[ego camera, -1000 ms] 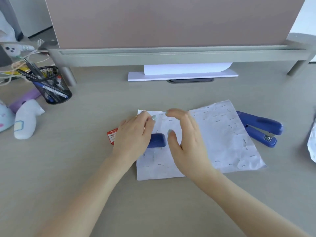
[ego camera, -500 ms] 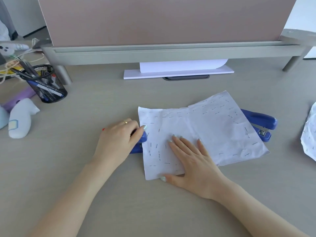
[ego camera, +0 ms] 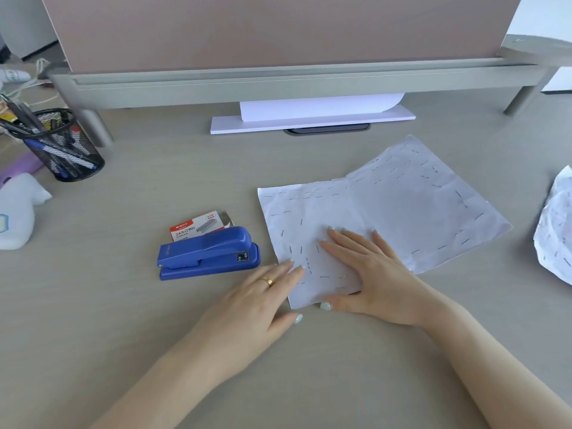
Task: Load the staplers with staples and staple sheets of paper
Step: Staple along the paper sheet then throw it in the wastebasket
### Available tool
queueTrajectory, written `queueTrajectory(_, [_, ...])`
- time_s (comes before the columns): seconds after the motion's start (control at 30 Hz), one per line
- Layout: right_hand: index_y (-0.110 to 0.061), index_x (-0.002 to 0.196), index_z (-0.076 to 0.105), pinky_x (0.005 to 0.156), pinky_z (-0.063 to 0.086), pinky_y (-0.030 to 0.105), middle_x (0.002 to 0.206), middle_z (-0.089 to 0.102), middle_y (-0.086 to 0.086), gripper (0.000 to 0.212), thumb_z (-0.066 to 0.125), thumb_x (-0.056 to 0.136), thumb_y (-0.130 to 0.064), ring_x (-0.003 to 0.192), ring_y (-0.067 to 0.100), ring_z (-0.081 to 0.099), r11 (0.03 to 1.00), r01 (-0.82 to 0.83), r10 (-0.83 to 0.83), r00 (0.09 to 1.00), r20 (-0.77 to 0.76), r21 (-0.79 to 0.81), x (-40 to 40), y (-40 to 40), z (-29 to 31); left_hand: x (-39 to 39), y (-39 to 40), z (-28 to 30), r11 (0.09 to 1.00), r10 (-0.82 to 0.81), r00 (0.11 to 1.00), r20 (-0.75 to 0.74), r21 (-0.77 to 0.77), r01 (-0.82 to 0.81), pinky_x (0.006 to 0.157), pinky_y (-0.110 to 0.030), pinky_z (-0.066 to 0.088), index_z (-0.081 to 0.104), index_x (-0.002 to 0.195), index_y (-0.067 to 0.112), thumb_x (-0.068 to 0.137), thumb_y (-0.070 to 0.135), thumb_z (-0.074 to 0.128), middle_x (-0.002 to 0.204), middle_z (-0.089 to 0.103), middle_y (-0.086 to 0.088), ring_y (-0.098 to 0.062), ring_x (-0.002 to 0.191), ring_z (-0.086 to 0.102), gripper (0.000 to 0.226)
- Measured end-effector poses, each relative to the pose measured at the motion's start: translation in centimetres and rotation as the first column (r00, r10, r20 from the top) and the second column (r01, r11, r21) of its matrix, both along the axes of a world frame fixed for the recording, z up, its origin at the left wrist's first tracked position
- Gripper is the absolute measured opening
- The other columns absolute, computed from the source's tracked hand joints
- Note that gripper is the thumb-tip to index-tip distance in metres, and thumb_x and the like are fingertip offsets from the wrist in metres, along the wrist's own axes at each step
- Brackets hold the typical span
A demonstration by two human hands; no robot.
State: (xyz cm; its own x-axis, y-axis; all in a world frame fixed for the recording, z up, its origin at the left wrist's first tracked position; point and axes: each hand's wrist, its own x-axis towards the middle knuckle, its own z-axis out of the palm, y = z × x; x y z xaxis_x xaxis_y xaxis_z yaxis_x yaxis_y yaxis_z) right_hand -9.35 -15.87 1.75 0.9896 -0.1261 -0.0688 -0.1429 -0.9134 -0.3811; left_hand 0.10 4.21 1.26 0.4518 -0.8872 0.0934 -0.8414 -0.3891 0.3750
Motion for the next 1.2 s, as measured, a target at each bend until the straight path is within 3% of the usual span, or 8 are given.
queueTrajectory(0.13, [-0.037, 0.144, 0.016, 0.115, -0.011, 0.032, 0.141, -0.001, -0.031, 0.097, 0.044, 0.061, -0.080, 0.132, -0.014, -0.008, 1.000, -0.004, 0.004, 0.999, 0.032, 0.008, 0.0, -0.2, -0.5, 0.1, -2.0, 0.2, 0.990, 0.033, 0.999, 0.024, -0.138, -0.029, 0.072, -0.023, 0.052, 0.054, 0.116, 0.024, 0.086, 0.026, 0.045, 0.122, 0.062, 0.009, -0.009, 0.103, 0.061, 0.032])
queueTrajectory(0.3, [-0.037, 0.141, 0.026, 0.115, -0.004, 0.032, 0.138, 0.013, -0.033, 0.090, 0.046, 0.063, -0.075, 0.133, -0.011, 0.005, 0.999, 0.036, -0.039, 0.994, 0.105, 0.028, 0.1, 0.0, -0.5, -0.4, -2.9, 0.8, 0.904, 0.184, 0.954, -0.235, -0.340, -0.258, 0.075, -0.003, 0.037, 0.059, 0.113, 0.031, 0.084, 0.021, 0.057, 0.107, 0.061, 0.022, 0.005, 0.099, 0.052, 0.031])
queueTrajectory(0.37, [-0.037, 0.130, 0.044, 0.111, 0.009, 0.028, 0.131, 0.038, -0.032, 0.058, 0.049, 0.077, -0.059, 0.127, -0.007, 0.029, 0.997, 0.034, -0.045, 0.987, 0.153, 0.073, 0.2, 0.3, -0.5, -0.5, -3.2, 1.8, 0.858, 0.128, 0.937, -0.325, -0.437, -0.270, 0.080, -0.001, 0.036, 0.060, 0.109, 0.034, 0.083, 0.017, 0.059, 0.105, 0.063, 0.024, 0.010, 0.100, 0.053, 0.031])
queueTrajectory(0.43, [-0.029, 0.085, 0.058, 0.086, 0.031, 0.020, 0.084, 0.058, -0.017, 0.014, 0.046, 0.090, -0.034, 0.079, 0.003, 0.049, 0.972, 0.093, -0.145, 0.960, 0.240, 0.214, 0.3, 0.7, 0.1, -0.7, -3.7, 3.1, 0.827, 0.036, 0.928, -0.372, -0.510, -0.236, 0.088, -0.005, 0.036, 0.053, 0.117, 0.035, 0.080, 0.019, 0.060, 0.117, 0.058, 0.021, 0.009, 0.111, 0.048, 0.041])
queueTrajectory(0.53, [-0.019, 0.056, 0.044, 0.053, 0.034, 0.022, 0.052, 0.044, -0.012, 0.039, 0.050, 0.093, -0.029, 0.048, 0.007, 0.040, 0.613, 0.294, -0.508, 0.858, 0.081, 0.733, 0.0, 0.8, 1.7, -0.4, -4.2, 3.9, 0.787, 0.010, 0.953, -0.304, -0.585, -0.195, 0.103, -0.009, 0.021, 0.038, 0.131, 0.030, 0.077, 0.032, 0.056, 0.145, 0.032, 0.013, 0.001, 0.134, 0.023, 0.057])
queueTrajectory(0.63, [-0.020, 0.095, 0.070, 0.079, 0.054, 0.028, 0.095, 0.075, -0.005, 0.017, 0.061, 0.083, -0.030, 0.088, 0.013, 0.070, 0.063, 0.240, -0.488, 0.854, -0.180, 0.969, -0.3, 0.3, 2.7, 0.7, -4.8, 3.9, 0.750, 0.158, 0.947, -0.281, -0.589, -0.300, 0.109, -0.023, 0.021, 0.030, 0.134, 0.034, 0.072, 0.048, 0.051, 0.148, 0.018, 0.017, 0.002, 0.135, 0.010, 0.068])
queueTrajectory(0.7, [-0.020, 0.106, 0.068, 0.074, 0.056, 0.028, 0.103, 0.073, -0.002, 0.030, 0.062, 0.078, -0.028, 0.091, 0.015, 0.070, -0.125, 0.203, -0.378, 0.895, -0.236, 0.971, -0.4, 0.2, 2.8, 1.5, -5.2, 3.8, 0.751, 0.275, 0.920, -0.278, -0.535, -0.386, 0.111, -0.042, 0.022, 0.030, 0.135, 0.033, 0.068, 0.057, 0.046, 0.148, 0.016, 0.014, -0.003, 0.135, 0.008, 0.073])
queueTrajectory(1.2, [-0.015, 0.123, 0.059, 0.070, 0.056, 0.028, 0.112, 0.067, 0.004, 0.046, 0.059, 0.079, -0.029, 0.088, 0.020, 0.068, -0.325, 0.192, -0.245, 0.929, -0.279, 0.926, -0.7, 0.3, 3.2, 1.2, -5.7, 3.5, 0.768, 0.309, 0.928, -0.206, -0.522, -0.371, 0.110, -0.050, 0.019, 0.026, 0.134, 0.037, 0.074, 0.054, 0.039, 0.149, 0.015, 0.008, -0.001, 0.131, 0.006, 0.063])
